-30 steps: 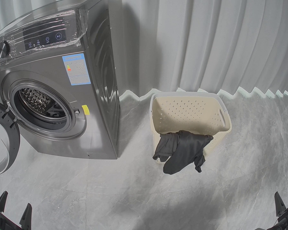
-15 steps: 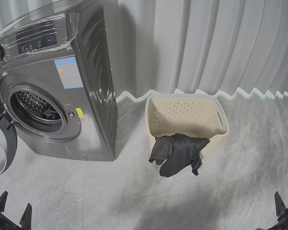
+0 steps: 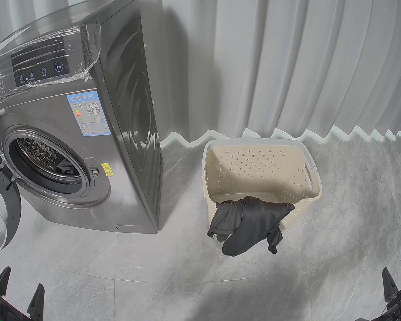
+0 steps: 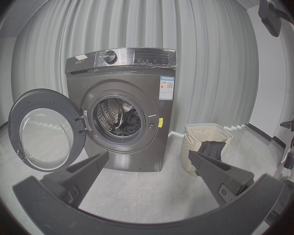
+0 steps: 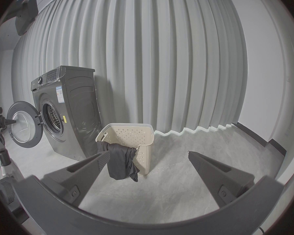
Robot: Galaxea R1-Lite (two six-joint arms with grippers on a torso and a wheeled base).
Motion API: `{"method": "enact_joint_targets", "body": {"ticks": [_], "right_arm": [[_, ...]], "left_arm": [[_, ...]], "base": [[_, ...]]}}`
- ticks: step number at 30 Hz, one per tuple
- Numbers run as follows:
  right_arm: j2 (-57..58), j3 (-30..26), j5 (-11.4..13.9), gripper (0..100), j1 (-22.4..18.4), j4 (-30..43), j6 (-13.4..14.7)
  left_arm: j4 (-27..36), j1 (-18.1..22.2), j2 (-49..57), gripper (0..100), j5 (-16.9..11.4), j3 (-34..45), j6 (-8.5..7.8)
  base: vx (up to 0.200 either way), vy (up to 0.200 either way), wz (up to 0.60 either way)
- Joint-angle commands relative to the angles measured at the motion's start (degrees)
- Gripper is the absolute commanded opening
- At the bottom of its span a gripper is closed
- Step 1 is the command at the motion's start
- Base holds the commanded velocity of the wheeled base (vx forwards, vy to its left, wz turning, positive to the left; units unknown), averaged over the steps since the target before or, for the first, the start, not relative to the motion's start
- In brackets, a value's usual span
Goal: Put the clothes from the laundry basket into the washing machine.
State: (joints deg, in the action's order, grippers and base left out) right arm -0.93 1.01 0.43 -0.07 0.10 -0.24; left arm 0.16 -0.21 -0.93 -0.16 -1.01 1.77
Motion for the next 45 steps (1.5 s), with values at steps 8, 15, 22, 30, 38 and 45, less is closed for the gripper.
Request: {"method": "enact_joint_targets", "body": {"ticks": [8, 15, 22, 30, 38, 45], "right_arm": [[0.66, -0.84, 0.19, 100, -0.10, 0.34, -0.28], [0.75, -0.92, 0.28, 100, -0.10, 0.08, 0.07], [0.49, 5.58, 0.45, 100, 0.16, -3.35, 0.86], [-14.63, 12.70, 9.77, 100, 5.52, 6.23, 2.27], [-37.48, 14.11, 14.69, 100, 10.00, 1.48, 0.42], [-60.60, 14.28, 14.16, 100, 14.31, -14.34, 1.91]], "left_arm": [[0.02, 0.03, 0.93, 100, 0.07, 0.92, 0.08], [0.02, 0.03, 0.93, 100, 0.07, 0.92, -0.01], [0.02, 0.03, 0.93, 100, -0.02, 0.92, -0.01], [0.02, 0.03, 0.93, 100, -0.02, 0.92, -0.10], [0.02, 0.03, 0.93, 100, -0.02, 0.92, -0.01], [0.02, 0.03, 0.93, 100, -0.02, 0.92, -0.10]], "base": [[0.000, -0.150, 0.00], [0.000, 0.000, 0.00], [0.114, 0.000, 0.00], [0.050, 0.000, 0.00], [0.000, 0.000, 0.00], [0.000, 0.000, 0.00]]}}
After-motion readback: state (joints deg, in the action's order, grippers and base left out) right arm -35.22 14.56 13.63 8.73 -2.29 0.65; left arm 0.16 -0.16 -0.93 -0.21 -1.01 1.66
